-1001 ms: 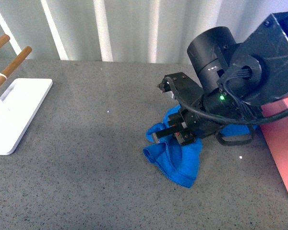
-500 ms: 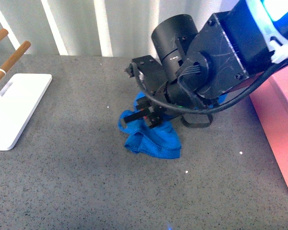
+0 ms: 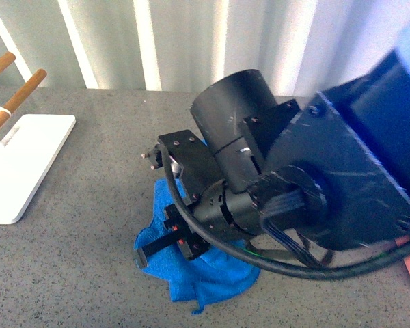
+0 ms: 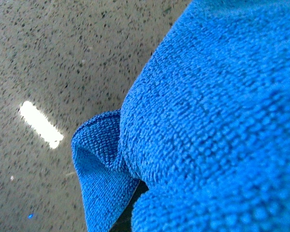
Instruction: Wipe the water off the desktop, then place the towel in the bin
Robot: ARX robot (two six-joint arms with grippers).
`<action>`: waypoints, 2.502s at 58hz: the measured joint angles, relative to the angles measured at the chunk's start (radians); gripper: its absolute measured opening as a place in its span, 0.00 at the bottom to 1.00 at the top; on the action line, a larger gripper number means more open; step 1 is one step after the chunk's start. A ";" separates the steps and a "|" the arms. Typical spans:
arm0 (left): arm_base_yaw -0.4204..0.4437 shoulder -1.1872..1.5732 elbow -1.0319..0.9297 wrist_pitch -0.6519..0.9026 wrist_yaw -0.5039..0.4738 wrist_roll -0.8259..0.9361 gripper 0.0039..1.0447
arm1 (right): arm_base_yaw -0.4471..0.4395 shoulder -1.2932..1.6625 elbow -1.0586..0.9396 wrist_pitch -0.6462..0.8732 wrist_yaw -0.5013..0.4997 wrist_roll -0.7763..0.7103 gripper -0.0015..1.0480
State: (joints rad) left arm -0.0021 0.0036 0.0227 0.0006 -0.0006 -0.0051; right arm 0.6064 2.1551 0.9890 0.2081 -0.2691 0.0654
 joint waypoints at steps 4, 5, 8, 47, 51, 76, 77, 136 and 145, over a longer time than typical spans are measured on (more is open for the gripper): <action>0.000 0.000 0.000 0.000 0.000 0.000 0.94 | -0.010 -0.059 -0.071 0.025 -0.020 0.028 0.05; 0.000 0.000 0.000 0.000 0.000 0.000 0.94 | -0.012 -0.068 -0.081 0.029 -0.022 0.031 0.05; 0.000 0.000 0.000 0.000 0.000 0.000 0.94 | -0.021 -0.114 -0.128 0.038 -0.030 0.049 0.05; 0.000 0.000 0.000 0.000 0.000 0.000 0.94 | -0.284 -0.711 -0.148 -0.241 0.097 -0.099 0.05; 0.000 0.000 0.000 0.000 0.000 0.000 0.94 | -0.311 -0.749 -0.086 -0.303 0.140 -0.115 0.05; 0.000 0.000 0.000 0.000 0.000 0.000 0.94 | -0.690 -0.686 0.169 -0.859 0.474 -0.174 0.05; 0.000 0.000 0.000 0.000 0.000 0.000 0.94 | -0.703 -0.678 0.169 -0.864 0.465 -0.173 0.05; 0.000 0.000 0.000 0.000 0.000 0.000 0.94 | -0.796 -0.481 0.148 -0.730 0.286 -0.191 0.12; 0.000 0.000 0.000 0.000 0.000 0.000 0.94 | -0.793 -0.478 0.149 -0.730 0.287 -0.183 0.36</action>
State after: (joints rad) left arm -0.0021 0.0036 0.0227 0.0006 -0.0006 -0.0051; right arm -0.1871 1.6775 1.1378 -0.5220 0.0177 -0.1181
